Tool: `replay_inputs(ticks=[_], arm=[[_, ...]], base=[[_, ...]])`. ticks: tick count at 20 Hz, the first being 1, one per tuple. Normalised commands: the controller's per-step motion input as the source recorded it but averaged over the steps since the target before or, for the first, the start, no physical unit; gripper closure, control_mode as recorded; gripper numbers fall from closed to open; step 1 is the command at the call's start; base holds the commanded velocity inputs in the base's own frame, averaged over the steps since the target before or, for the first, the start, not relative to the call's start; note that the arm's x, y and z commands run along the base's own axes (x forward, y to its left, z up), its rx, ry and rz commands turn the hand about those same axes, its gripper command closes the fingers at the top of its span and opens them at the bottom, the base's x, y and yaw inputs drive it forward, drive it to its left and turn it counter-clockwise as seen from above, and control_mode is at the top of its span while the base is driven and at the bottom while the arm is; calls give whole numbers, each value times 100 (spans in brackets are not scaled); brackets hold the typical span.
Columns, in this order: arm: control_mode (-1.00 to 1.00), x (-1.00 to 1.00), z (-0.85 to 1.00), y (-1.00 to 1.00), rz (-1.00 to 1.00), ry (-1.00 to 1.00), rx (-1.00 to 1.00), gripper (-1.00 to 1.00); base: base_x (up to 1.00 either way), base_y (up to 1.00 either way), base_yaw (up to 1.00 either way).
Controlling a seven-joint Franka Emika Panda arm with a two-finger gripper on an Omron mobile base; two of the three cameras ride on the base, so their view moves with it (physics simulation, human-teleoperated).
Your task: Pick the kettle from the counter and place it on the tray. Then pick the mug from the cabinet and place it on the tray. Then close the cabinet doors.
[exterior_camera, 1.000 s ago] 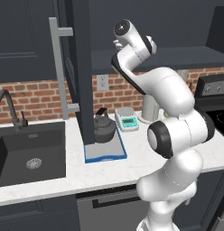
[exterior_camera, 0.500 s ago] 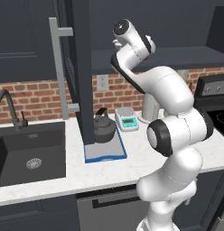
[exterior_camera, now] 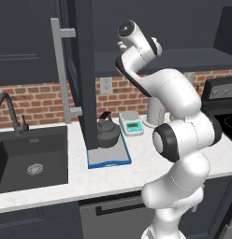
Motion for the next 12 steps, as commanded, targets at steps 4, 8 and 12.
replay_inputs(ticks=[4,8,12], arm=[[-100,0,-9,-9,0,-3,0,100],[-100,-5,-5,-6,0,-6,0,100],[-100,-52,-3,0,0,-15,0,100]], base=[[0,0,0],[0,0,0],[0,0,0]])
